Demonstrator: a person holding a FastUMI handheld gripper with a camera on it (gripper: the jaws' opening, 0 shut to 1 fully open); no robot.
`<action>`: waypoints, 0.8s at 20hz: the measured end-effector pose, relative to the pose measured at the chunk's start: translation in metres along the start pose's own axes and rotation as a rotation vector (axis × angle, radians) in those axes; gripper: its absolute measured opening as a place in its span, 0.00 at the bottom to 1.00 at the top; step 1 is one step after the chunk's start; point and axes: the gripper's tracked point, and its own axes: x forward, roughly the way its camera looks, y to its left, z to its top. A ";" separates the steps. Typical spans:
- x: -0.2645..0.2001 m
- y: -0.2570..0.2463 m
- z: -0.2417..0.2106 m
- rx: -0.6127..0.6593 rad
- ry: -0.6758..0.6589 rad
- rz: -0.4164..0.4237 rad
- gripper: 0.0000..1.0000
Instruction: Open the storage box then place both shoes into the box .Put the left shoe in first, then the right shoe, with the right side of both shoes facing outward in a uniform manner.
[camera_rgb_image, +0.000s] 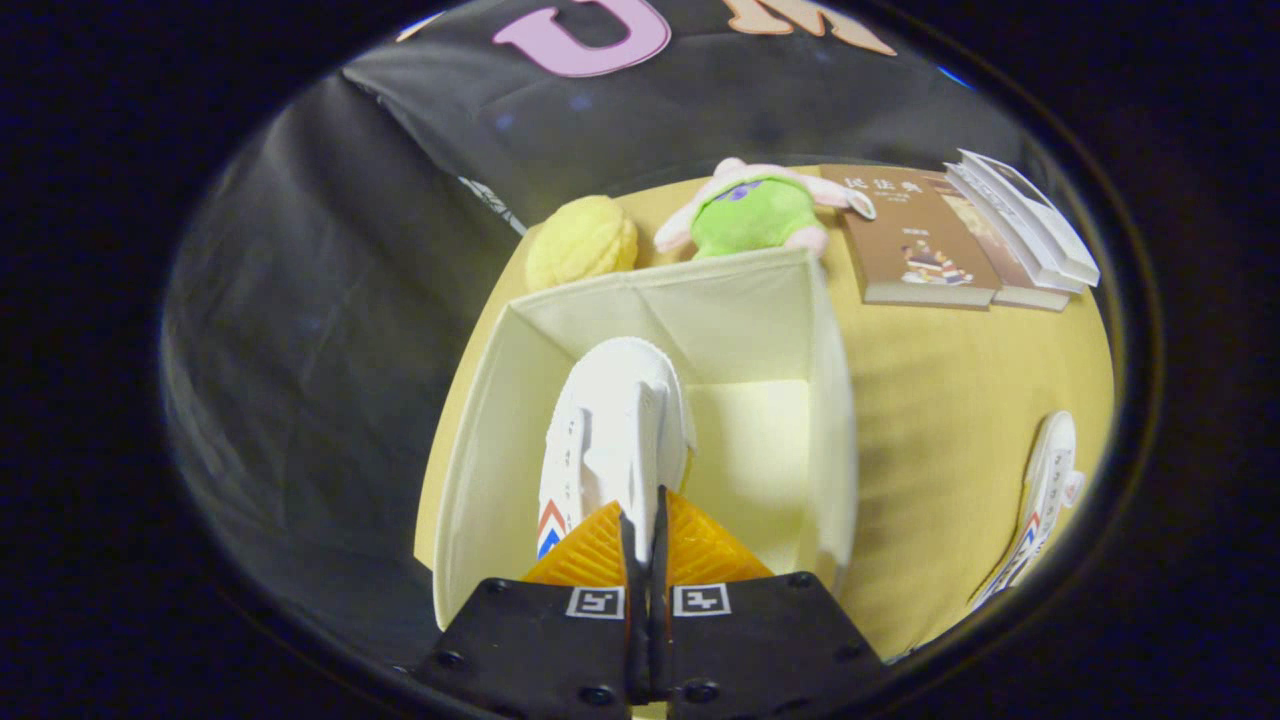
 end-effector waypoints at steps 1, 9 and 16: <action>0.007 0.006 0.001 -0.009 0.004 0.025 0.10; -0.067 -0.023 0.052 -0.049 -0.229 0.091 0.59; -0.151 -0.153 0.054 -0.147 -0.357 -0.125 1.00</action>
